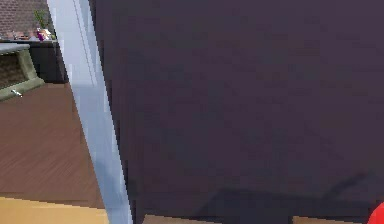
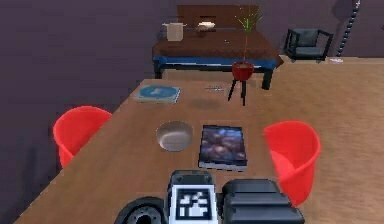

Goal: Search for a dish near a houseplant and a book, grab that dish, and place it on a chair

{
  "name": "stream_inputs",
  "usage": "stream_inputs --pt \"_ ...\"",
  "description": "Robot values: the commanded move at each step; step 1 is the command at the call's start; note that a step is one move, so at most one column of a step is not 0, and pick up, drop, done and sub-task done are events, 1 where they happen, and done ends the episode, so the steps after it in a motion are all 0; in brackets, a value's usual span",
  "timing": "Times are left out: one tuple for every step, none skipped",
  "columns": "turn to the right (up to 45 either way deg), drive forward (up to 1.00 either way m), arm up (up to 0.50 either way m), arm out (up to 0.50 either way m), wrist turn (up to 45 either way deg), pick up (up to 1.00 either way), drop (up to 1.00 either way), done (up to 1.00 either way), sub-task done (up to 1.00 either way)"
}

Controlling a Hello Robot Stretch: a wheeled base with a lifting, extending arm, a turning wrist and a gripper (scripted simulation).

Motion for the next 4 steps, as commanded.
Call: stream_inputs --pt "0.0 0.00 0.00 0.44 0.0 0.00 0.00 0.00 0.00" --pt "0.0 0.00 0.00 0.00 45.0 0.00 0.00 0.00 0.00" --pt "0.0 0.00 0.00 0.00 45.0 0.00 0.00 0.00 0.00" --pt "0.0 0.00 0.00 0.00 45.0 0.00 0.00 0.00 0.00"
